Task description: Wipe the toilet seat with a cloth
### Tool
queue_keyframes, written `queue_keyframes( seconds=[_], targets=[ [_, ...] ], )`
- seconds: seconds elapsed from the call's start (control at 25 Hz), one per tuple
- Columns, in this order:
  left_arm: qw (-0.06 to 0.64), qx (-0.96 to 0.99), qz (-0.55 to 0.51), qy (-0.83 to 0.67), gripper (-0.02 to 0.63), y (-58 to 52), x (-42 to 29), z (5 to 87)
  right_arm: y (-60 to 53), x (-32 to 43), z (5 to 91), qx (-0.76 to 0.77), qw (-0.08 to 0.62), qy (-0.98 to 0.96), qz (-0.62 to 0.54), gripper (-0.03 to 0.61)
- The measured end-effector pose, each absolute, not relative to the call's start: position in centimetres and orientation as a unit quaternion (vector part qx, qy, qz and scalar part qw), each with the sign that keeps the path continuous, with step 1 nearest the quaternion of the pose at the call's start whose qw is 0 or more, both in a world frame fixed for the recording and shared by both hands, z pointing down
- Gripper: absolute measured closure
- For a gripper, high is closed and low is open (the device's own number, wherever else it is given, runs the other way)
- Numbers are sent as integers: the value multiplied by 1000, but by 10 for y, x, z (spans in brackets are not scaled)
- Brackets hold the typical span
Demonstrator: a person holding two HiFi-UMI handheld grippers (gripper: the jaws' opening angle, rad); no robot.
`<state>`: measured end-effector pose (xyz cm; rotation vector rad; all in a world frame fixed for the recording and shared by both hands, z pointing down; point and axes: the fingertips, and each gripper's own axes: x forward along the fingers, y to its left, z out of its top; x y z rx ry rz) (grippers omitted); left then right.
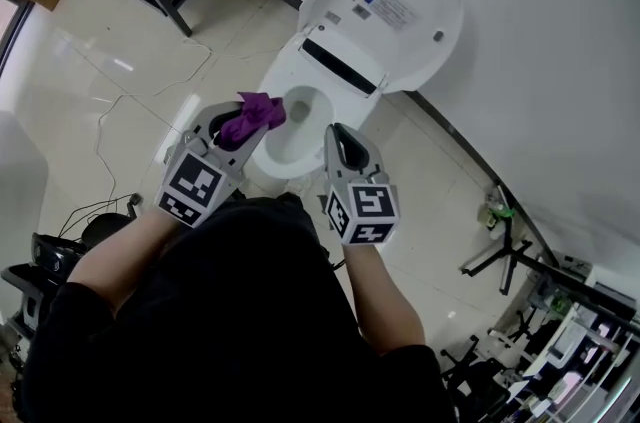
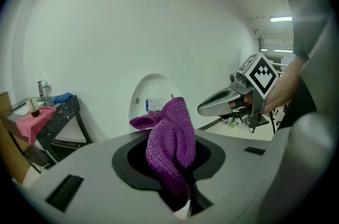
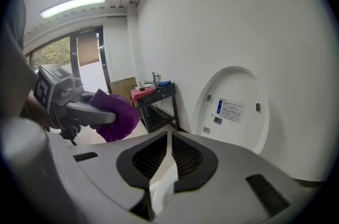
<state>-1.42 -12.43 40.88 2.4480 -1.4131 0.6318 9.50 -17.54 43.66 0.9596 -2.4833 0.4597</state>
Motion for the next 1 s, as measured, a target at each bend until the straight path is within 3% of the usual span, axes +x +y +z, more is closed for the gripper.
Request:
queue_keyframes(
  seconds=[0.32, 0.84, 1.0],
  targets=[
    [116, 852, 239, -451, 514, -93, -22, 420, -135, 110, 443, 380, 219, -882, 172, 537],
    [102, 819, 233, -515, 514, 6, 51, 396, -50, 168, 421, 328, 177, -915, 153, 537],
    [98, 821, 222, -516, 514, 11, 42, 388, -46, 163, 411, 337, 173, -914, 147, 537]
  ],
)
